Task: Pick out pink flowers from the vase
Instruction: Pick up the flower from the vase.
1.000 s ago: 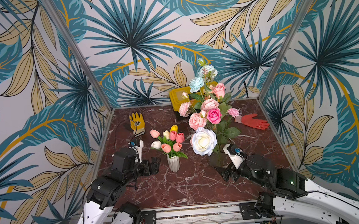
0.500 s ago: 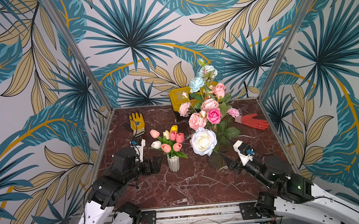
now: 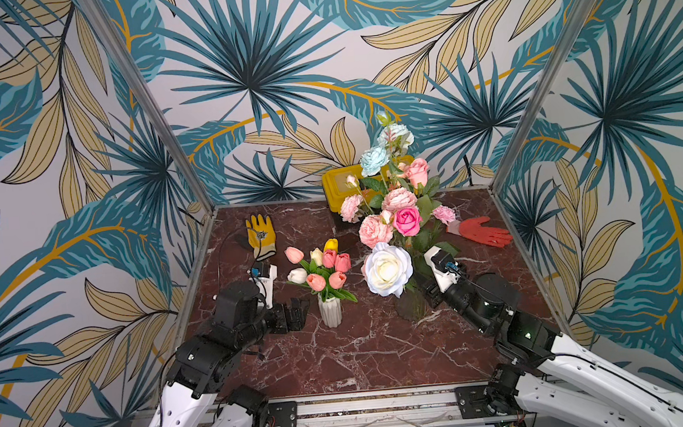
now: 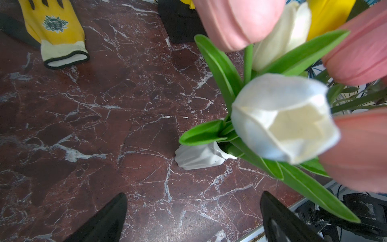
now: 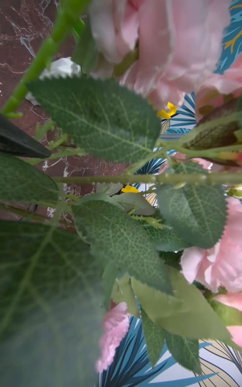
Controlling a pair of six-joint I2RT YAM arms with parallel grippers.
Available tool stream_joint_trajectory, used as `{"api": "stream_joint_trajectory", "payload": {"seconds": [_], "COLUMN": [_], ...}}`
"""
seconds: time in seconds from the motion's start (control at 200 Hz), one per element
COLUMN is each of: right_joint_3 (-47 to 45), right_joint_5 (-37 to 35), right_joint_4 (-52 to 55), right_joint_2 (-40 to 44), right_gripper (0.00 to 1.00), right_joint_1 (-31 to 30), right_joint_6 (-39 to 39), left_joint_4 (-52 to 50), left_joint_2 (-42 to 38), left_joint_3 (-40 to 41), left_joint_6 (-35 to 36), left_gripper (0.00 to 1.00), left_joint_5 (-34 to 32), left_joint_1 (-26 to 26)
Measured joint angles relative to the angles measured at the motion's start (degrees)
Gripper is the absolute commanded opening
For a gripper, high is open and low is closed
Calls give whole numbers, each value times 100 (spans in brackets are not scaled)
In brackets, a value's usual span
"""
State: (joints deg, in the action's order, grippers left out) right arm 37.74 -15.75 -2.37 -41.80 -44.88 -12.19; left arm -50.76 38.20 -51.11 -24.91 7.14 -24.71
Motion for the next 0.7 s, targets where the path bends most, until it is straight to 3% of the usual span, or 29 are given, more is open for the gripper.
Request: {"api": "stream_joint_trajectory", "payload": {"seconds": [0.501, 0.696], "right_joint_3": [-66, -66], "right_joint_5": [400, 468], "right_joint_4": [-249, -229], "right_joint_2": [-354, -310], "right_gripper": [6, 3], "right_joint_1": [140, 142], "right_joint_6": [212, 229], "left_joint_4": [17, 22], "left_joint_2": [-4, -72], "left_joint_3": [31, 31], "left_joint_6": [0, 2], "left_gripper": [100, 100], "left_joint_5": [-7, -33], "left_joint_1": [0, 0]}}
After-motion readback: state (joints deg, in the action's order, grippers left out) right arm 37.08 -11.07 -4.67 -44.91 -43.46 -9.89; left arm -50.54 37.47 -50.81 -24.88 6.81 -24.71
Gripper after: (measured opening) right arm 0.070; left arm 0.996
